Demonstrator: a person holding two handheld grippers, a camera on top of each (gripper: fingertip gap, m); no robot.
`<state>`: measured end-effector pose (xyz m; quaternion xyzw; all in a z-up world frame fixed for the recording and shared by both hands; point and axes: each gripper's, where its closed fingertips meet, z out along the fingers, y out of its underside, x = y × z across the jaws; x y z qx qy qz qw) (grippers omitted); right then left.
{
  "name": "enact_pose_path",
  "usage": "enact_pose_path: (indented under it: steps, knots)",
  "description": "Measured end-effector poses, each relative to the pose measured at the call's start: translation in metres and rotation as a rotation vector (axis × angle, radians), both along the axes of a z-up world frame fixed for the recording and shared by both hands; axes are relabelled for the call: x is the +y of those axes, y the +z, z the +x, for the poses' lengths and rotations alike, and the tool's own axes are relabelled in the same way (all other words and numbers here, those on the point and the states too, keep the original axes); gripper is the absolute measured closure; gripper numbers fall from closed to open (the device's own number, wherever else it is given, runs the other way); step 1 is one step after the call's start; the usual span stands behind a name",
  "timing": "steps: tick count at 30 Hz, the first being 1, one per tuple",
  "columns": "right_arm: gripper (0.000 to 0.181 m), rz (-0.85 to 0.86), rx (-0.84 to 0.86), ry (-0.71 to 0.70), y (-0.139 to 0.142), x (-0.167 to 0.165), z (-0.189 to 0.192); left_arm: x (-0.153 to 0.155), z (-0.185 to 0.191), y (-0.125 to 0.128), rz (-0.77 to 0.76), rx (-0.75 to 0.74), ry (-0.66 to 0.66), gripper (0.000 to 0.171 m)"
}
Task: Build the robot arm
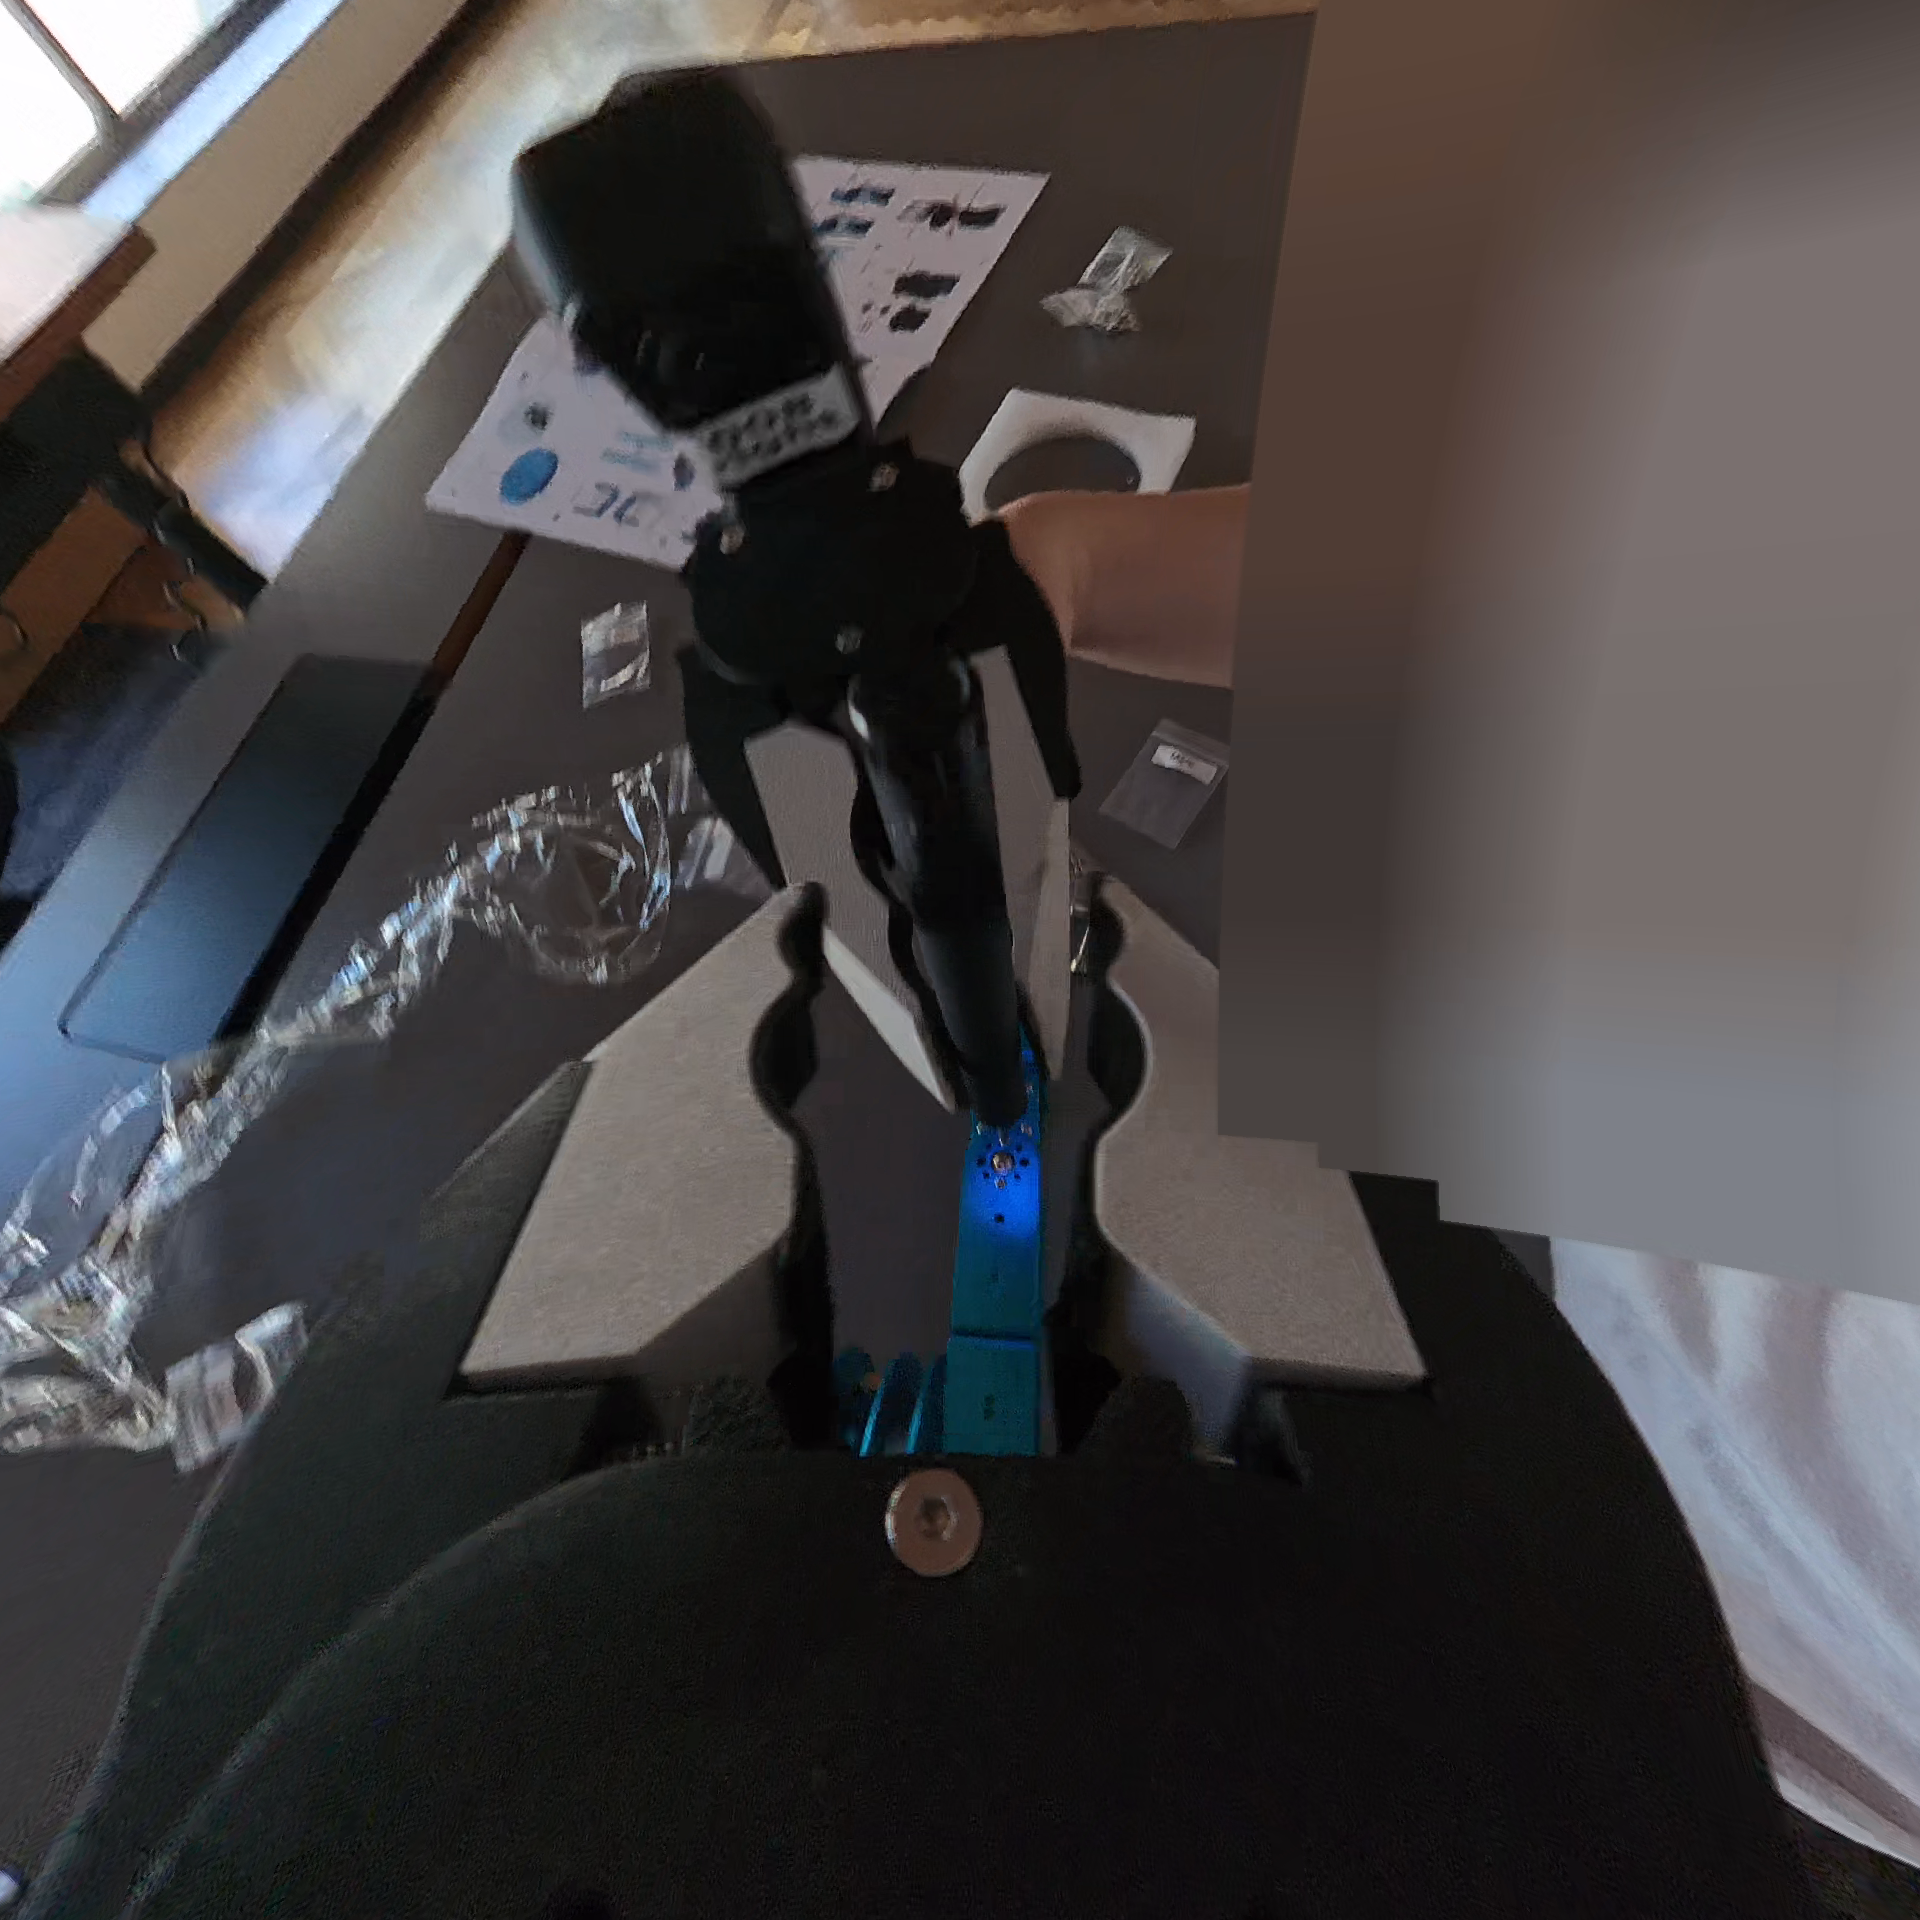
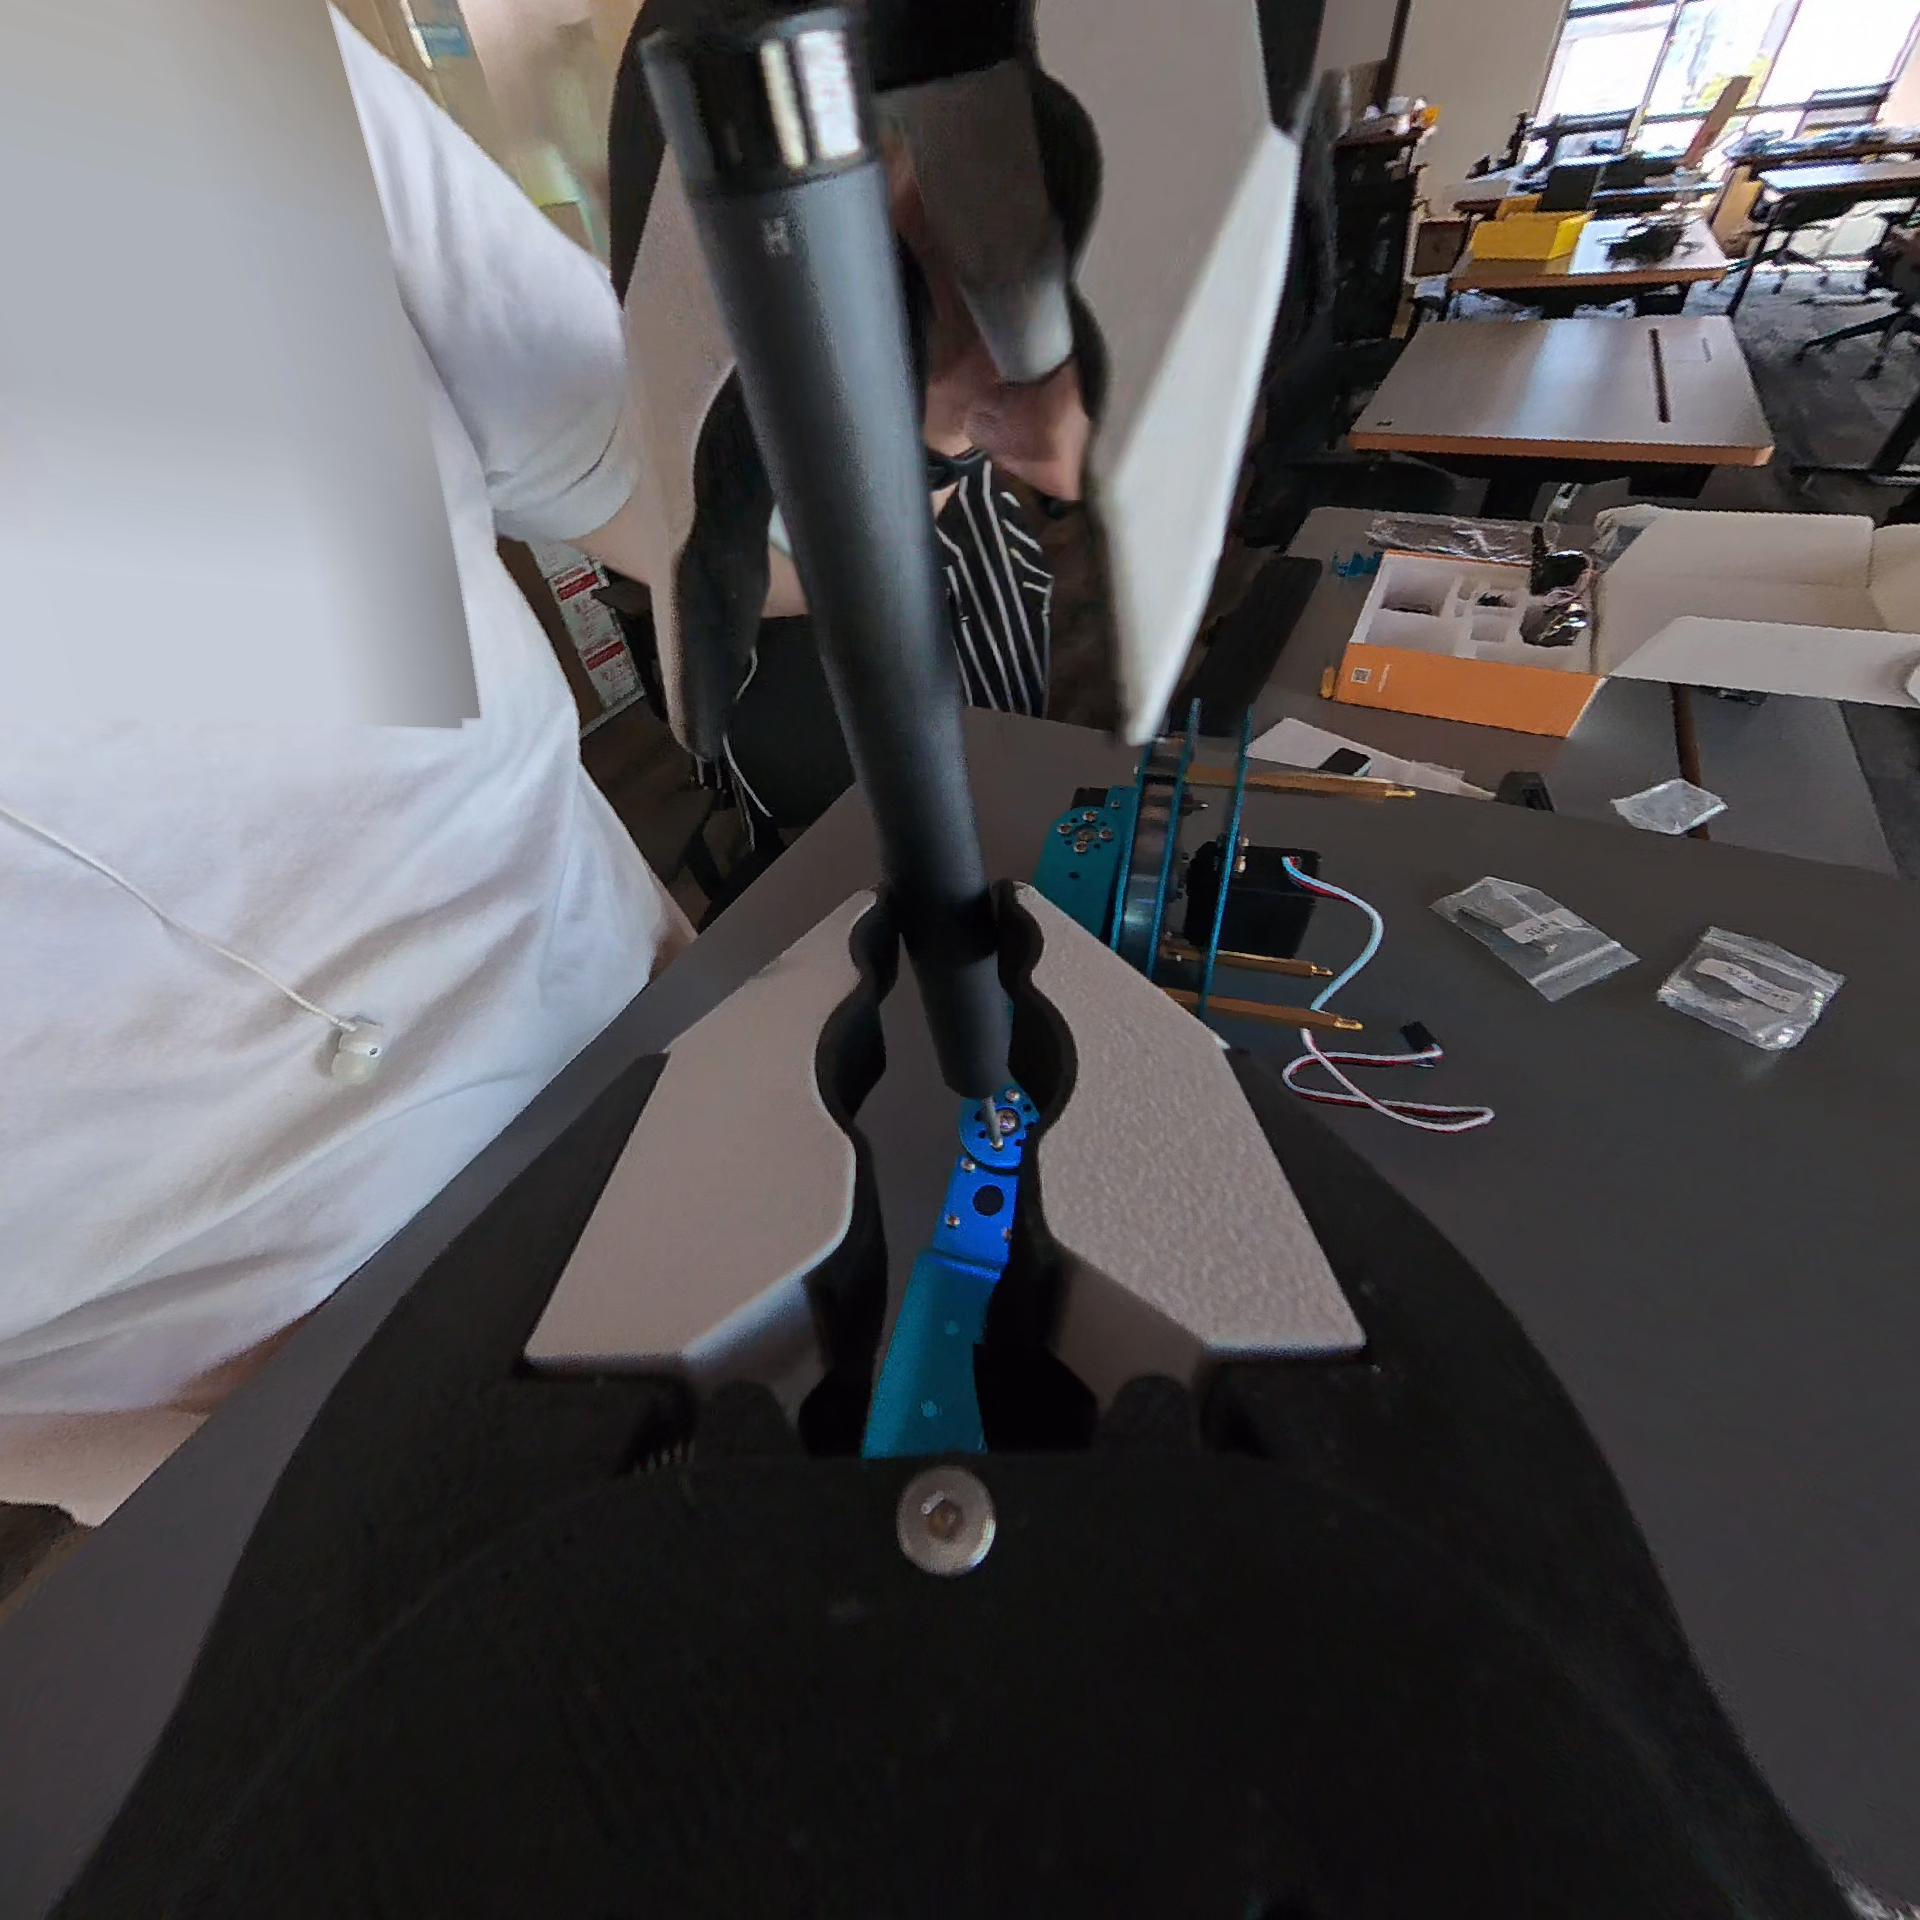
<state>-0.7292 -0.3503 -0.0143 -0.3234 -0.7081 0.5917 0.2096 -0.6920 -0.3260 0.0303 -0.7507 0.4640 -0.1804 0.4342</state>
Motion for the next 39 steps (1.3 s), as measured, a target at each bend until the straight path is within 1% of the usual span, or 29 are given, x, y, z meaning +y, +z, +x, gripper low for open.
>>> enact_pose_path:
  steps: [1,3,4,5,7,9,11,15,17,19,21,23,28,35,39]
  knots:
    - [0.164,0.002,0.006,-0.02,0.0,0.003,0.0,-0.001,-0.006,-0.004,-0.036,-0.013,0.022,0.114]
    - [0.164,-0.001,0.012,-0.047,-0.001,0.007,0.002,-0.008,-0.015,-0.008,-0.073,-0.096,0.056,0.113]
    - [0.164,0.001,0.02,-0.062,-0.001,0.008,0.004,-0.012,-0.019,-0.012,-0.085,-0.134,0.072,0.115]
    - [0.165,0.009,0.032,-0.074,-0.001,0.009,0.006,-0.016,-0.023,-0.022,-0.108,-0.139,0.087,0.117]
    - [0.164,0.025,0.049,-0.1,-0.002,0.009,0.007,-0.021,-0.031,-0.052,-0.141,-0.065,0.125,0.117]
    - [0.164,0.035,0.046,-0.112,-0.002,0.008,0.006,-0.024,-0.031,-0.083,-0.171,0.039,0.125,0.116]
    - [0.165,0.054,0.044,-0.132,-0.001,0.009,0.004,-0.023,-0.03,-0.107,-0.193,0.116,0.133,0.119]
    - [0.165,0.108,0.04,-0.16,-0.002,0.008,0.005,-0.018,-0.029,-0.126,-0.188,0.205,0.157,0.128]
    - [0.165,0.12,0.033,-0.16,-0.003,0.008,0.007,-0.017,-0.028,-0.134,-0.219,0.234,0.171,0.129]
    - [0.165,0.12,0.031,-0.162,-0.003,0.008,0.007,-0.014,-0.028,-0.139,-0.226,0.26,0.189,0.132]
    - [0.164,0.113,0.025,-0.157,-0.003,0.008,0.008,-0.01,-0.031,-0.14,-0.217,0.288,0.213,0.141]
    - [0.165,0.114,0.024,-0.17,-0.003,0.011,0.008,-0.009,-0.031,-0.141,-0.223,0.305,0.206,0.143]
    - [0.165,0.116,0.011,-0.177,-0.004,0.016,0.007,-0.01,-0.032,-0.143,-0.215,0.331,0.185,0.144]
    - [0.165,0.051,-0.013,-0.171,-0.006,0.026,0.007,-0.009,-0.032,-0.142,-0.204,0.334,0.185,0.144]
    - [0.164,0.05,-0.015,-0.165,-0.005,0.026,0.004,-0.009,-0.032,-0.142,-0.199,0.337,0.184,0.144]
